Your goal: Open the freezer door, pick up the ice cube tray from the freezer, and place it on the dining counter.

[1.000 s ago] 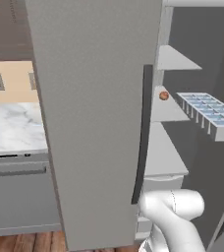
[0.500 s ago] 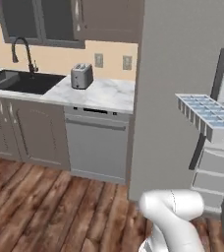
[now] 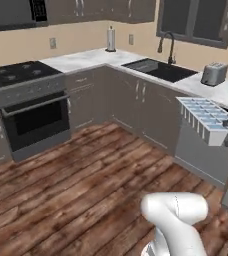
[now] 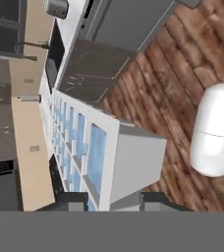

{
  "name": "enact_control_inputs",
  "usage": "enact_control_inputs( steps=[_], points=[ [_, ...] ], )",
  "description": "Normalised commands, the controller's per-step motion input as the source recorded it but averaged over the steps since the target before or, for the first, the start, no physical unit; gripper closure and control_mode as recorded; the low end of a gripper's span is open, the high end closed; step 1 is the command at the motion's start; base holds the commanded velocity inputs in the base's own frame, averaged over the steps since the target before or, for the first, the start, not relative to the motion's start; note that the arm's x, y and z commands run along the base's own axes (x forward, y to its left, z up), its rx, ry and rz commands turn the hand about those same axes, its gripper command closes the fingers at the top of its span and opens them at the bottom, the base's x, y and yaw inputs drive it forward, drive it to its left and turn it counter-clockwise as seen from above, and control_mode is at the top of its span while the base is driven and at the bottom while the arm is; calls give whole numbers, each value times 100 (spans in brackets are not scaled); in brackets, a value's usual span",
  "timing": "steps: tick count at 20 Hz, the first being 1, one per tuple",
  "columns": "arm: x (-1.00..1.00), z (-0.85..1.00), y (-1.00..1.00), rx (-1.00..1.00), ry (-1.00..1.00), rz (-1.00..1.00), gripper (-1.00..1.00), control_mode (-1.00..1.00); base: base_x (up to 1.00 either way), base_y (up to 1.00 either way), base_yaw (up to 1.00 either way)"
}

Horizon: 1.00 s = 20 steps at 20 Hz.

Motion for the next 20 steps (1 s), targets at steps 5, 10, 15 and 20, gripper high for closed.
enact_control_inputs(
  steps=[5,10,15,20],
  points=[
    [0,0,0,0,0,0,100,100,-29,32,100],
    [0,0,0,0,0,0,100,100,-26,19,100],
    [0,0,0,0,0,0,100,100,-23,11,100],
    [0,0,0,0,0,0,100,100,-15,7,100]
  ],
)
